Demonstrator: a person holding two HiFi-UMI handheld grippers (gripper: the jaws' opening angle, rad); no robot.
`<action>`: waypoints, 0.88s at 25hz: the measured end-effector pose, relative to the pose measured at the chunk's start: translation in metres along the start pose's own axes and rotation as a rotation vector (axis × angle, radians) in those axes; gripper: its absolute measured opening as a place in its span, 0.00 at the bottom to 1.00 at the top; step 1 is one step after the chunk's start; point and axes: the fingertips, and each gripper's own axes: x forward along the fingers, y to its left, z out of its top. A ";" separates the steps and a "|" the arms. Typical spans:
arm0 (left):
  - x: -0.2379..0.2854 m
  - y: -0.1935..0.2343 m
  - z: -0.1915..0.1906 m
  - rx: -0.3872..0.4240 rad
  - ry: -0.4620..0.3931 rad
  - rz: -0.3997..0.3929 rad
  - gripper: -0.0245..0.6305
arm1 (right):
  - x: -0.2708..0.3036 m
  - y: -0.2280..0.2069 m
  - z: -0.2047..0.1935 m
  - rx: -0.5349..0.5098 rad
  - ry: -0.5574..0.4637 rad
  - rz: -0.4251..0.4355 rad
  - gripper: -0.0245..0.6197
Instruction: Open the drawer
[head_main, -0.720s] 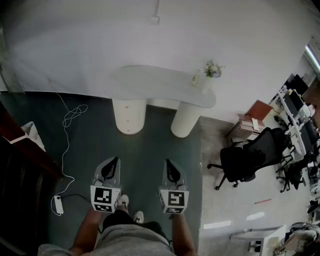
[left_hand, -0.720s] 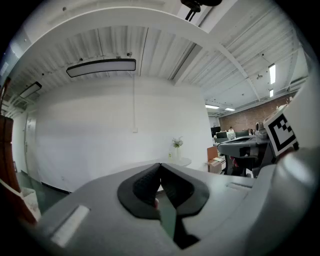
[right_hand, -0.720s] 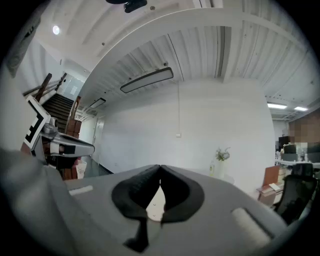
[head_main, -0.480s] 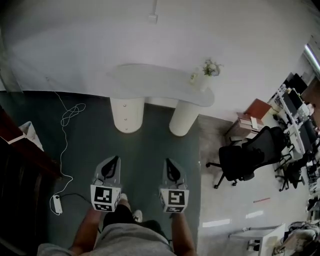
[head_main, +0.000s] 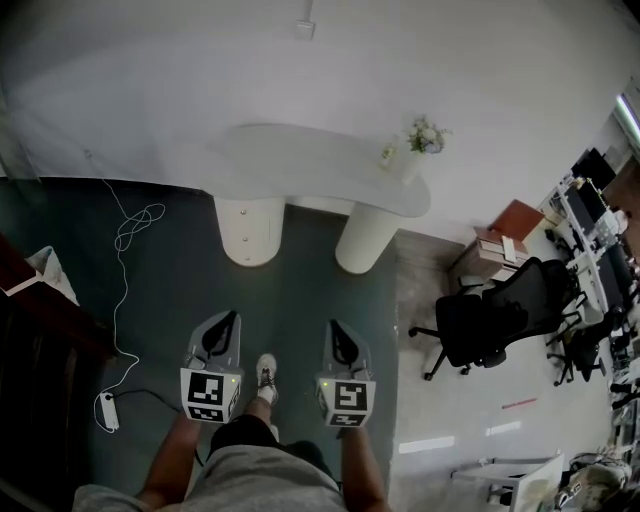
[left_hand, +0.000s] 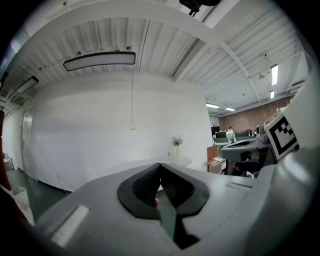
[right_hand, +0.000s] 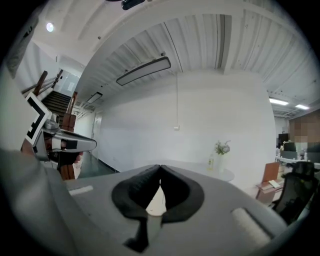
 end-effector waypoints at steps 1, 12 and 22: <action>0.009 0.002 -0.001 0.000 0.002 -0.001 0.05 | 0.008 -0.005 -0.001 0.002 0.004 -0.002 0.04; 0.132 0.056 -0.013 -0.023 0.052 0.039 0.05 | 0.152 -0.028 0.000 0.002 0.026 0.076 0.04; 0.239 0.117 -0.027 -0.064 0.097 0.091 0.05 | 0.289 -0.038 -0.001 -0.003 0.059 0.161 0.04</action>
